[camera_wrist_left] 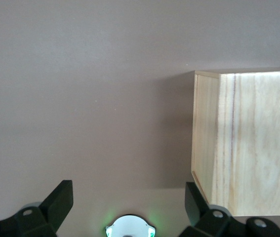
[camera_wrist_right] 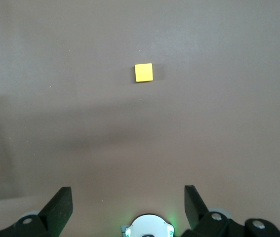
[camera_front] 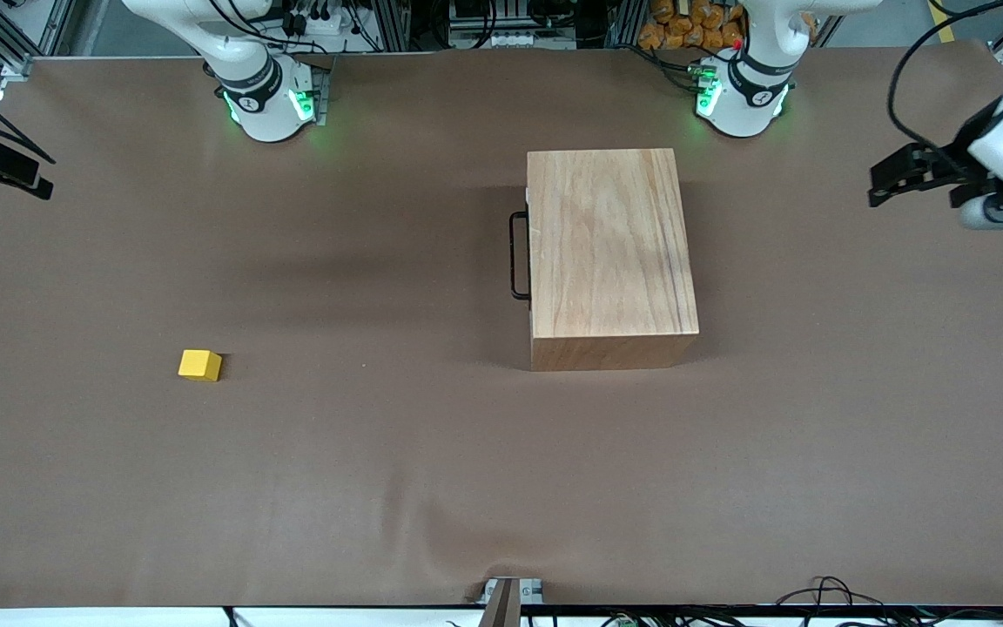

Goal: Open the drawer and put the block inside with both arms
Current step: 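Move the left gripper toward the wooden box's drawer handle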

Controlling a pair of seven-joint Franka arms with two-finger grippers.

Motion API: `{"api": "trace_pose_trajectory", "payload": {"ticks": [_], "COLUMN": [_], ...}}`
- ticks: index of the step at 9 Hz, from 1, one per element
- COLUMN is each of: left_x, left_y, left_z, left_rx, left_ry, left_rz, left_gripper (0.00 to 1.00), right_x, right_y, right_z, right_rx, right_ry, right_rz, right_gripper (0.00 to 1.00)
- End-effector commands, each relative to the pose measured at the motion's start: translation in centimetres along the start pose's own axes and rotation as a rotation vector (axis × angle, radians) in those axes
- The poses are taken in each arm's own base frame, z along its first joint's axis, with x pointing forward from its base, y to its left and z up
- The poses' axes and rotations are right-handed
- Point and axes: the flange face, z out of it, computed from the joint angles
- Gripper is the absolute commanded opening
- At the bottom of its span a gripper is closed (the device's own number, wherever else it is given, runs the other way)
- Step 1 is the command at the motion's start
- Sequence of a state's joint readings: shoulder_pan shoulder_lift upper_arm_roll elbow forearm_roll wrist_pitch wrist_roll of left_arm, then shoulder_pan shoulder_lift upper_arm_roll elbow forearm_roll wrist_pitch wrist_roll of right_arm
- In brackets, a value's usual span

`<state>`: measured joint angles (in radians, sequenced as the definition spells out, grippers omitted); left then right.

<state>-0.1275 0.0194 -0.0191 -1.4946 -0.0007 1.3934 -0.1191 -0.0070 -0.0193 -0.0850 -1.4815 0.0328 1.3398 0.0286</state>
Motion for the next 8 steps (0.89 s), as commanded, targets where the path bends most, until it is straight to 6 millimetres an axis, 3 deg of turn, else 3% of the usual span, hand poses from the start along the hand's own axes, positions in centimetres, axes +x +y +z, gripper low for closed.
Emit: {"api": "trace_pose_trajectory", "payload": {"ticks": [1,3,6,8], "left_x": [-0.1,1.1,0.8,0.4], "left_y": [2.9,7.2,17.0,20.9], "left_z": [0.0,1.0,3.0,4.3], "left_rx": [0.004,-0.001,0.009,0.016], "left_ry": [-0.001,-0.015,-0.032,-0.043], "left_rz": [-0.012,-0.019,-0.022,-0.038], "left_gripper": [1.0,1.0,1.0,1.0], "right_x": [-0.2,-0.2,0.1,0.3], "right_y": [0.3,0.3,0.0,-0.1], "right_z": [-0.4,-0.5,-0.4,-0.2], "right_rx": [0.017,0.017,0.016,0.012], "right_ry": [0.001,0.004,0.015,0.021], "right_rz": [-0.007,-0.007,-0.011,-0.013], "right_gripper": [1.0,1.0,1.0,1.0]}}
